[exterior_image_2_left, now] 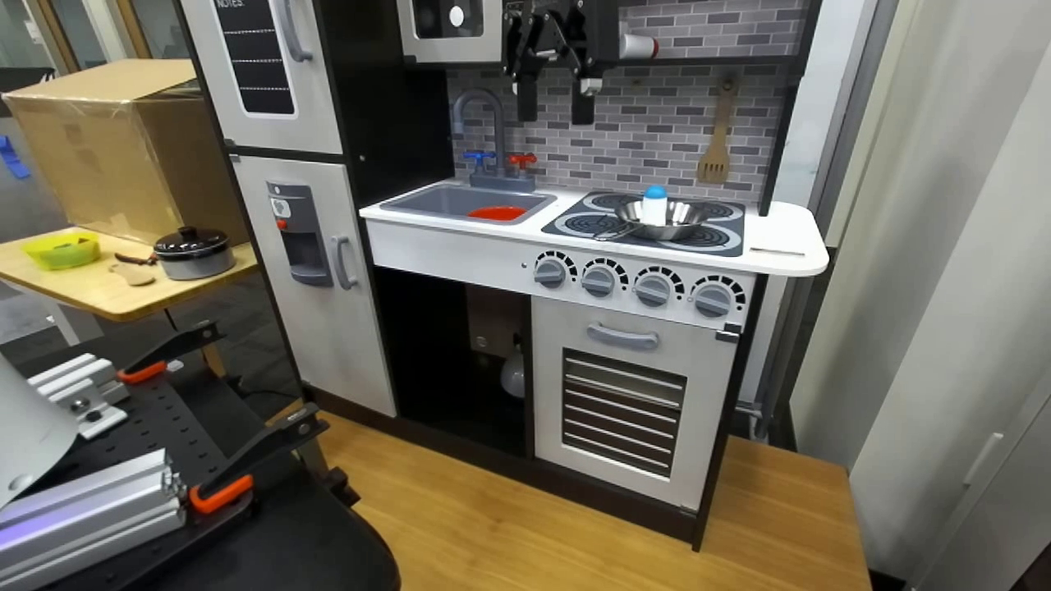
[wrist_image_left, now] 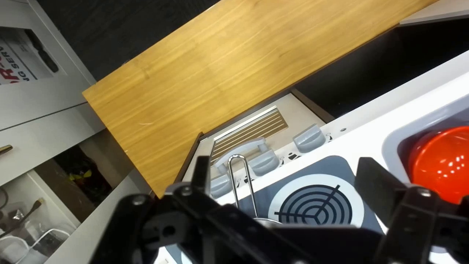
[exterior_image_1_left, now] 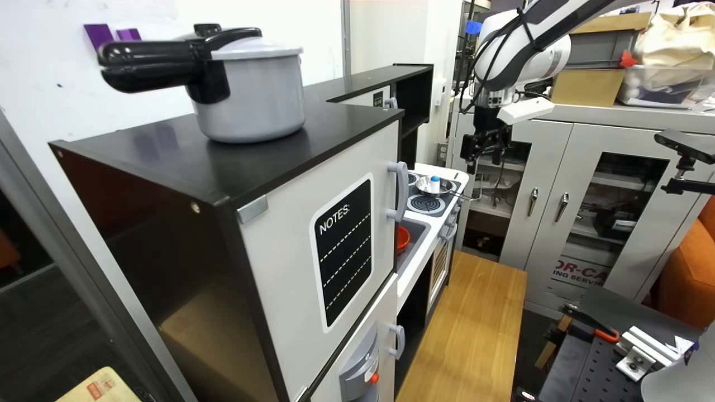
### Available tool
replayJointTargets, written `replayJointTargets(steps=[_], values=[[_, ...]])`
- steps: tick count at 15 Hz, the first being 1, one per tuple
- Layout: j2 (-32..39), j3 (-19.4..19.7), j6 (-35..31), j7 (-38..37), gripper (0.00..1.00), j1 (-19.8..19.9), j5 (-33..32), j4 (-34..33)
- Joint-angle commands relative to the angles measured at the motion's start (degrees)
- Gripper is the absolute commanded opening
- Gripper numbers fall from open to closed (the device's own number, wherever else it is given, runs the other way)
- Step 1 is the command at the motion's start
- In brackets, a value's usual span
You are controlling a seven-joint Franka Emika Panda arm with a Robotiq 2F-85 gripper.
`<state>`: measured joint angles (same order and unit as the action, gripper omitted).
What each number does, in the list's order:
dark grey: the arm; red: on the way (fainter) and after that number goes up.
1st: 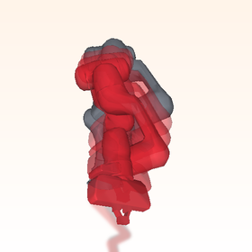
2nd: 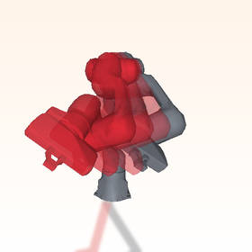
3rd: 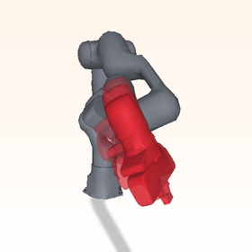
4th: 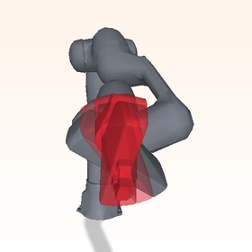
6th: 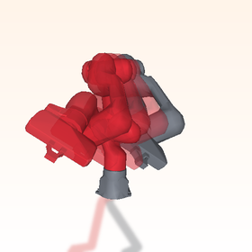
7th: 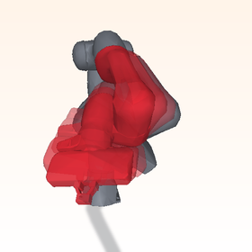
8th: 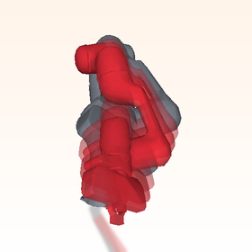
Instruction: Move the pan on the stove to the plate on the left
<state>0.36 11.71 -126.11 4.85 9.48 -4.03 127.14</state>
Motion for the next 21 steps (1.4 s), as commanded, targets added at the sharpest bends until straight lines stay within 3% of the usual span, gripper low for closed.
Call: replayJointTargets(steps=[1,2,18,21], values=[[4.22,-0.58,1.07,0.55,1.0,0.37,-1.36,-3.48],[2.35,-0.69,0.14,0.05,1.0,0.35,-0.48,-1.47],[4.57,-0.62,1.54,-1.37,1.0,0.32,-1.4,-3.45],[6.16,-0.48,-3.04,-1.13,1.0,0.46,-2.43,-4.06]])
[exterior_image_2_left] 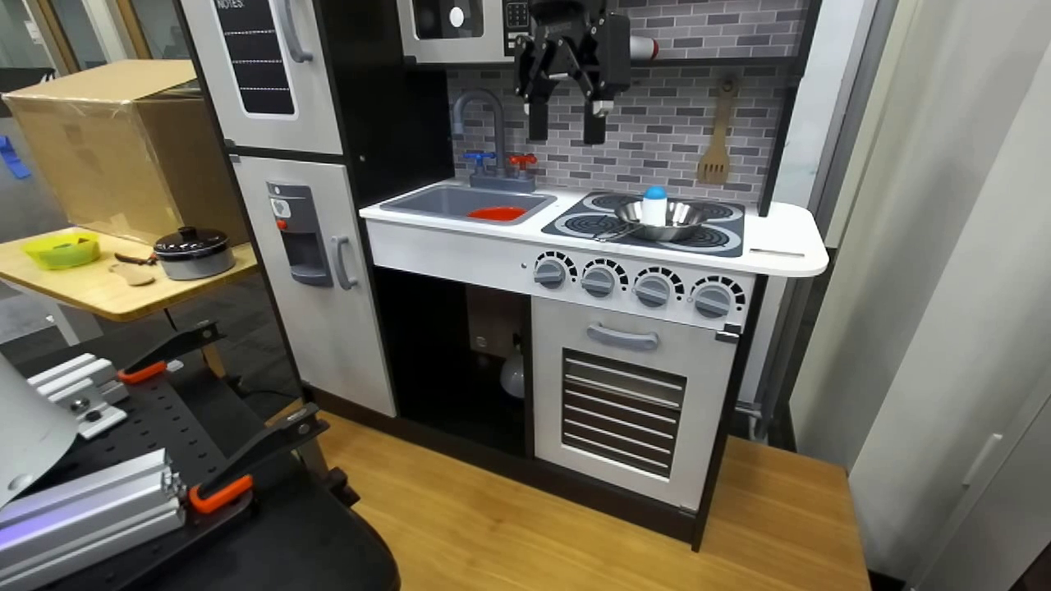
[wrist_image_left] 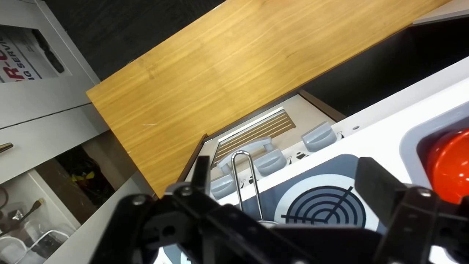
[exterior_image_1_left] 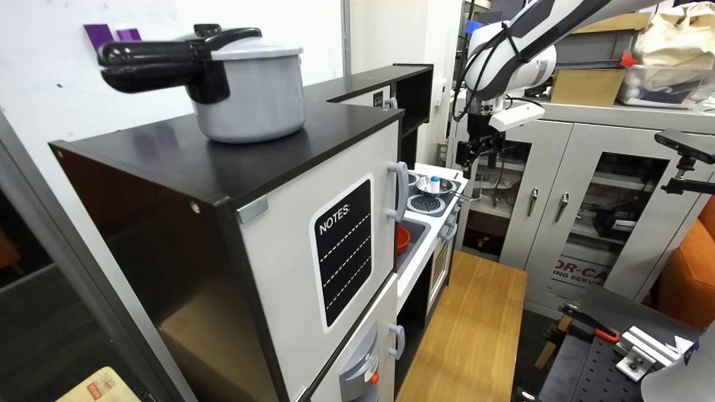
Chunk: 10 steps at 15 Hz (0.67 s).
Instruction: Move the pan on the stove to the plate on the left
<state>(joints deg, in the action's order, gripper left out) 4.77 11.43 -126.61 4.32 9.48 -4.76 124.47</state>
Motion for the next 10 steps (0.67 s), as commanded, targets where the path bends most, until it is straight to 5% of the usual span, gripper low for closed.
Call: replayJointTargets(steps=[1,10], values=[[2.59,-0.15,-4.09,-0.58,1.0,0.47,-2.46,-1.87],[11.29,-0.67,-10.96,1.64,1.0,0.83,-3.87,-7.24]])
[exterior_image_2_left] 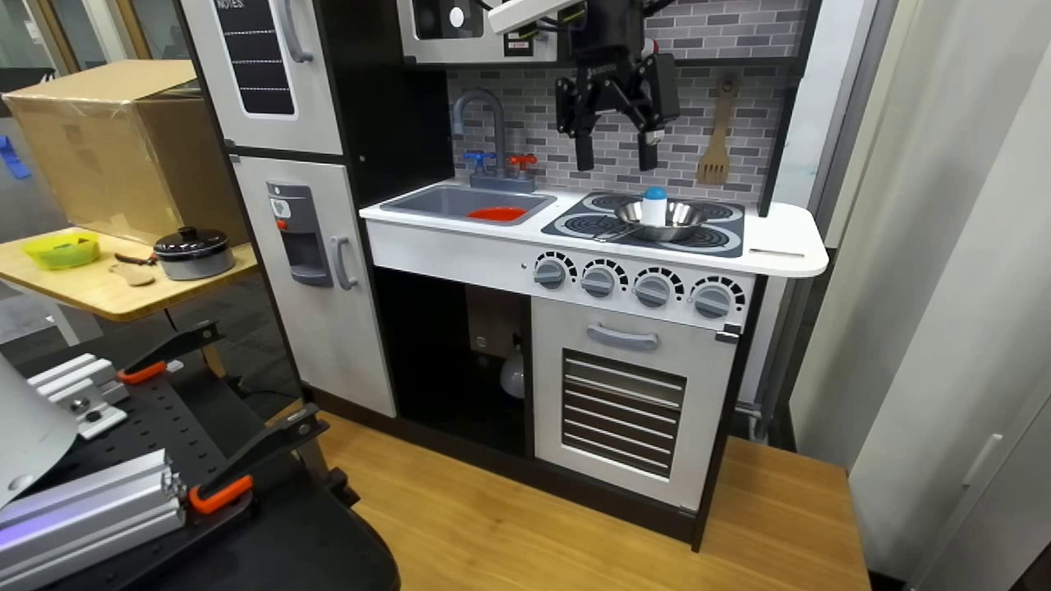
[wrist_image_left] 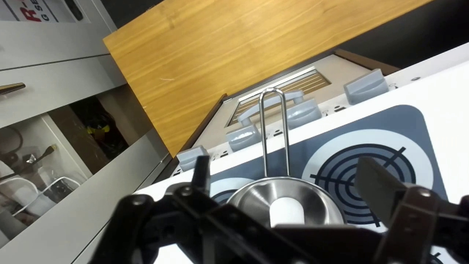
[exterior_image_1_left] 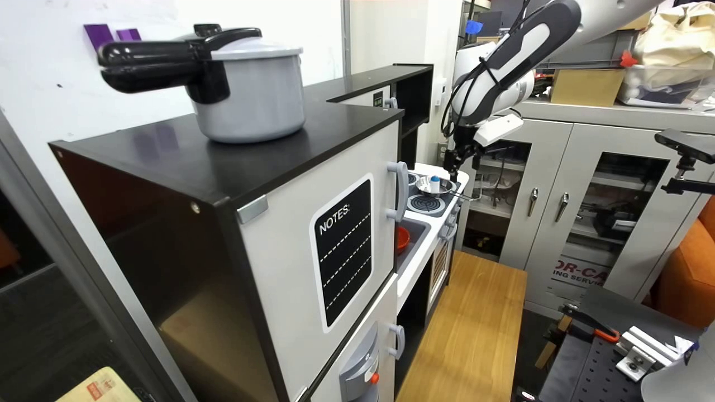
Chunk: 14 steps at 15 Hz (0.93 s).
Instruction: Move the pan on the stove to the plate on the left
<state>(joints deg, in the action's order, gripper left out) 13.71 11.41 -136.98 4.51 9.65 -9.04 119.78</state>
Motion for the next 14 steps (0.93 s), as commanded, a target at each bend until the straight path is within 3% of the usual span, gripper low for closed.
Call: replayJointTargets(steps=[1,14], values=[[3.15,-0.78,-0.43,1.53,1.0,0.78,0.82,-3.34],[5.72,-0.35,-0.06,0.57,1.0,1.35,1.53,-2.82]])
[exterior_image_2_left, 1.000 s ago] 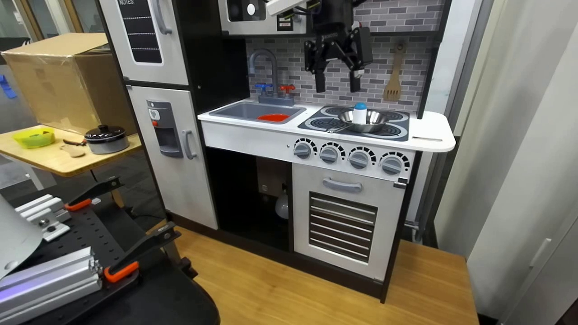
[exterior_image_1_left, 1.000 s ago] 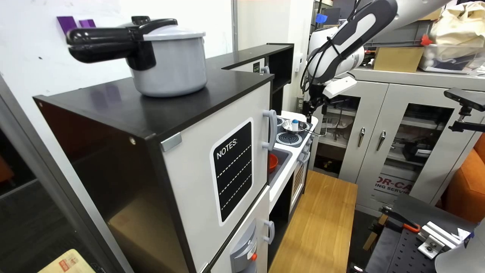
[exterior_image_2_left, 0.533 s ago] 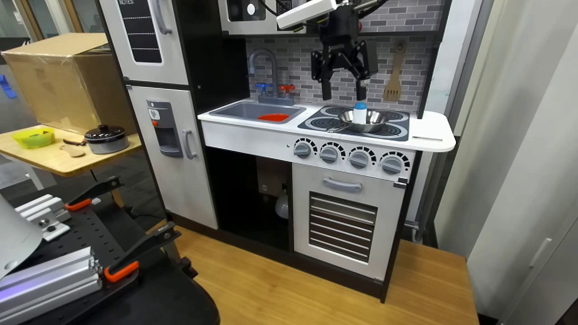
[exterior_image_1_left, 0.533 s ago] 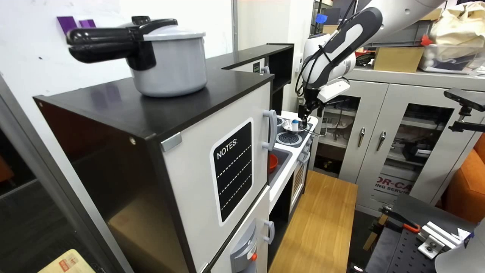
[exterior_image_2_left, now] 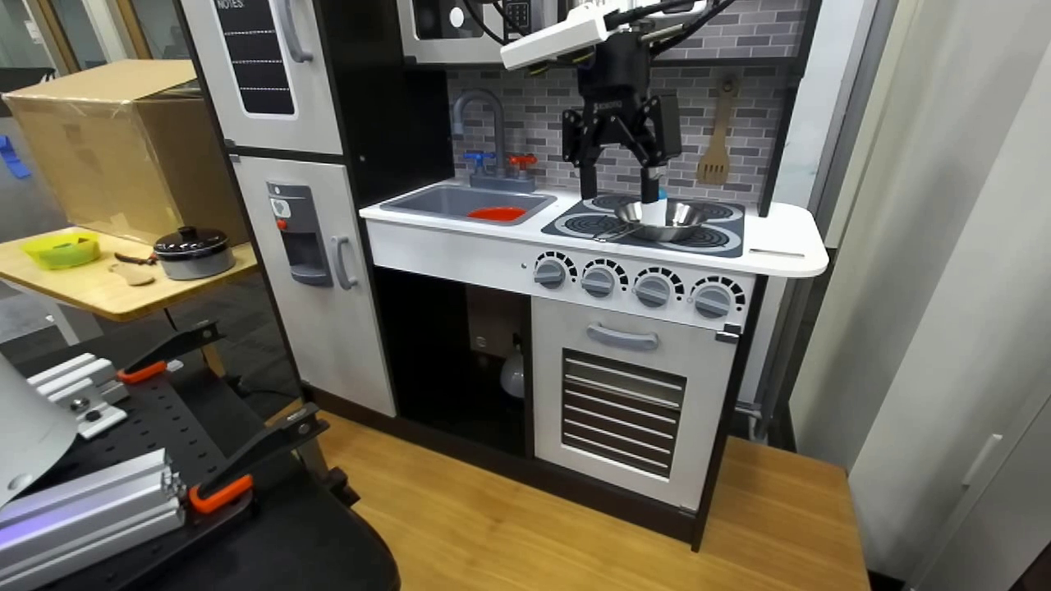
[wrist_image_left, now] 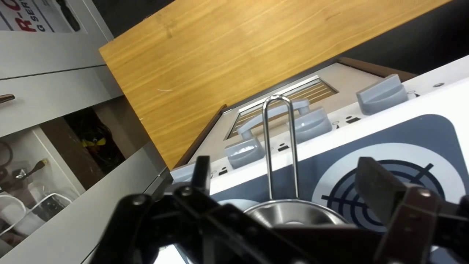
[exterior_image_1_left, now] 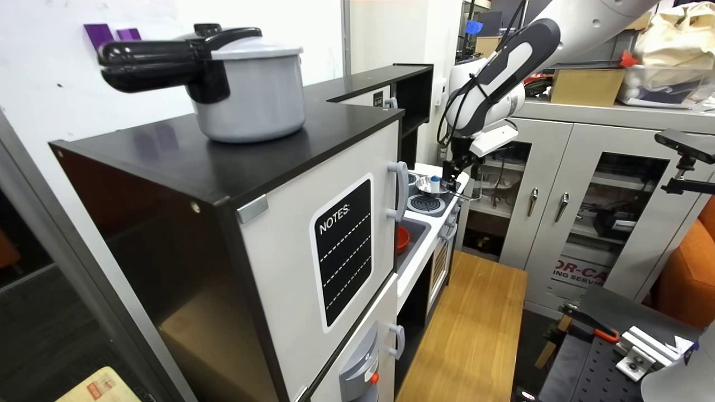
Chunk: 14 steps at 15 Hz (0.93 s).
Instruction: Move the pan on the stove to the plate on the left
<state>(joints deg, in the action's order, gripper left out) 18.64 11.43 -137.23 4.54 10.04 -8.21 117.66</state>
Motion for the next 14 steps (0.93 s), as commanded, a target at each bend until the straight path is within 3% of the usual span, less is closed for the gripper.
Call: replayJointTargets(steps=[1,8,14], values=[[1.19,-0.5,0.27,0.91,1.0,1.19,1.02,-1.02],[3.6,-2.66,-0.35,5.72,1.0,2.61,6.56,-2.16],[5.09,-2.23,0.71,6.32,1.0,3.34,6.75,-3.35]])
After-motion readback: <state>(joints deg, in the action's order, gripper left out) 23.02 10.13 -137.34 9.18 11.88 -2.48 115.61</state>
